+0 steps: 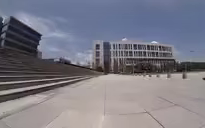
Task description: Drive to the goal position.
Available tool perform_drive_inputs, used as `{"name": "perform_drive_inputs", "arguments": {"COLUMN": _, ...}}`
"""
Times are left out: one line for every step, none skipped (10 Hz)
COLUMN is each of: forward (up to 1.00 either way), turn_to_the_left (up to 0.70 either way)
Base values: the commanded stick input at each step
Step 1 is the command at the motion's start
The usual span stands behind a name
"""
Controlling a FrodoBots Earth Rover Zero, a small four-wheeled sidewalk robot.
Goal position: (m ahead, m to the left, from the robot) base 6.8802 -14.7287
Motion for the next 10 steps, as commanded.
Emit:
{"name": "perform_drive_inputs", "arguments": {"forward": 0.5, "turn_to_the_left": 0.0}}
{"name": "perform_drive_inputs", "arguments": {"forward": 0.5, "turn_to_the_left": 0.0}}
{"name": "perform_drive_inputs", "arguments": {"forward": 0.5, "turn_to_the_left": 0.0}}
{"name": "perform_drive_inputs", "arguments": {"forward": 0.5, "turn_to_the_left": 0.0}}
{"name": "perform_drive_inputs", "arguments": {"forward": 0.5, "turn_to_the_left": 0.0}}
{"name": "perform_drive_inputs", "arguments": {"forward": 0.5, "turn_to_the_left": 0.0}}
{"name": "perform_drive_inputs", "arguments": {"forward": 0.5, "turn_to_the_left": 0.0}}
{"name": "perform_drive_inputs", "arguments": {"forward": 0.5, "turn_to_the_left": 0.0}}
{"name": "perform_drive_inputs", "arguments": {"forward": 0.5, "turn_to_the_left": -0.09}}
{"name": "perform_drive_inputs", "arguments": {"forward": 0.5, "turn_to_the_left": -0.45}}
